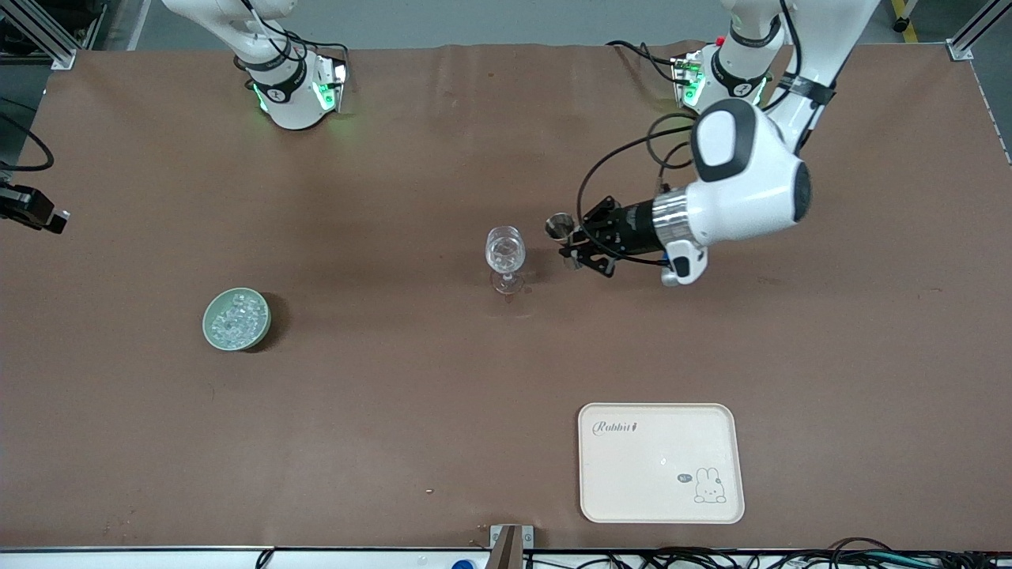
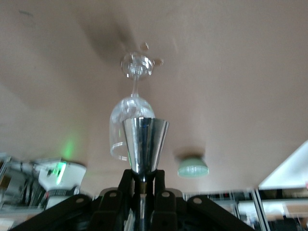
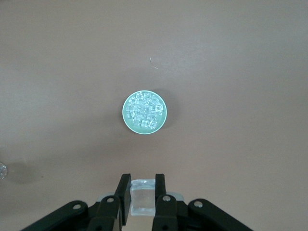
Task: Pour wine and add ice with both arms
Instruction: 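Move the jigger over the wine glass and tip it with the left gripper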
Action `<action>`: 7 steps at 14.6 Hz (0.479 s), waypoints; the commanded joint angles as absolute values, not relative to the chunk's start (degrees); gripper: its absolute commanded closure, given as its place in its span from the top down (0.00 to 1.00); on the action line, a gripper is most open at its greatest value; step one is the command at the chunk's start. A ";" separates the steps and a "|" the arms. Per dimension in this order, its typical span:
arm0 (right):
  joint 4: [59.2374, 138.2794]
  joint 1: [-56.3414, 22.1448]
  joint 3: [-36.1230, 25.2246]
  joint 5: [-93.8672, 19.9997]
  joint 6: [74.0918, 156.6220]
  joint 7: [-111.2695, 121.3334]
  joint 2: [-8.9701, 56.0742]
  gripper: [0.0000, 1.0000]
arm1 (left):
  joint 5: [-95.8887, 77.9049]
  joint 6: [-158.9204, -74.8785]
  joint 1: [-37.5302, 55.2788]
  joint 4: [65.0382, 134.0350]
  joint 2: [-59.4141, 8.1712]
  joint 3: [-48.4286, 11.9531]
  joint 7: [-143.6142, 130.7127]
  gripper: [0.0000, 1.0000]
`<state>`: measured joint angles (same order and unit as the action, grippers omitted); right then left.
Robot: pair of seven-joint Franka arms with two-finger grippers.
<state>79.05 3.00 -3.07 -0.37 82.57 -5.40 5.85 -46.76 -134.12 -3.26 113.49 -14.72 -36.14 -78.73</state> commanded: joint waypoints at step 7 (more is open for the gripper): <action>78.84 3.87 -1.67 -1.05 82.00 -5.63 5.54 0.01 | -11.64 -139.92 -0.26 108.02 -24.16 -41.74 -105.62 0.01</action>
